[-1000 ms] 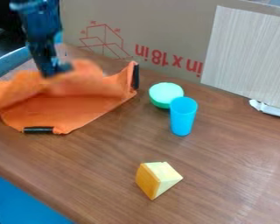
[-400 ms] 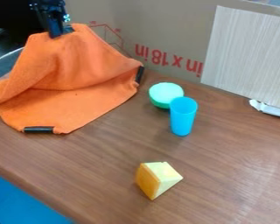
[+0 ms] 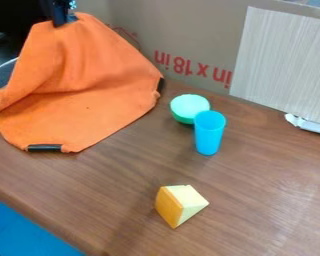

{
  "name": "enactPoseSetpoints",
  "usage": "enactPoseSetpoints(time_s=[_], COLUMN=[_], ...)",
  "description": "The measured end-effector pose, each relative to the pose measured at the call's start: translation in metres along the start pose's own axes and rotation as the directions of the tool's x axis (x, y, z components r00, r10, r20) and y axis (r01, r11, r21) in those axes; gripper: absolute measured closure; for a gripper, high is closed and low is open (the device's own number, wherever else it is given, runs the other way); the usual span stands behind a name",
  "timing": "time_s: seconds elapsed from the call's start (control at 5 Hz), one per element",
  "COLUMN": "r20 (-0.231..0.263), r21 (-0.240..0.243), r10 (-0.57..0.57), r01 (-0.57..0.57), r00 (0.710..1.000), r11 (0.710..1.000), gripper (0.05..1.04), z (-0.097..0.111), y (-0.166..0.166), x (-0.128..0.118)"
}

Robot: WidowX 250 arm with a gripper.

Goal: Unfold the cloth from bottom right to top left

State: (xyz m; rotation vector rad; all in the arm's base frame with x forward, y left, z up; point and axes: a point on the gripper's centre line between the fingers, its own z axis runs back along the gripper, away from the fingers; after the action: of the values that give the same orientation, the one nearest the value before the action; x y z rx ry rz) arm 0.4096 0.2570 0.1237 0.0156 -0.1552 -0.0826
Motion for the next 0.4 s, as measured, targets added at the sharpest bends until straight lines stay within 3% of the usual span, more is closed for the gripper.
enactPoseSetpoints(time_s=[0.2,0.4], r20=[0.044,0.074], r21=[0.067,0.136], r10=[-0.023,-0.082], r01=[0.020,0.071], r00=[0.999,0.994], r11=[0.998,0.988], gripper=[1.029,1.003], z=[-0.0172,-0.0112], y=[0.0060,0.0083], x=[-0.0008,-0.0051])
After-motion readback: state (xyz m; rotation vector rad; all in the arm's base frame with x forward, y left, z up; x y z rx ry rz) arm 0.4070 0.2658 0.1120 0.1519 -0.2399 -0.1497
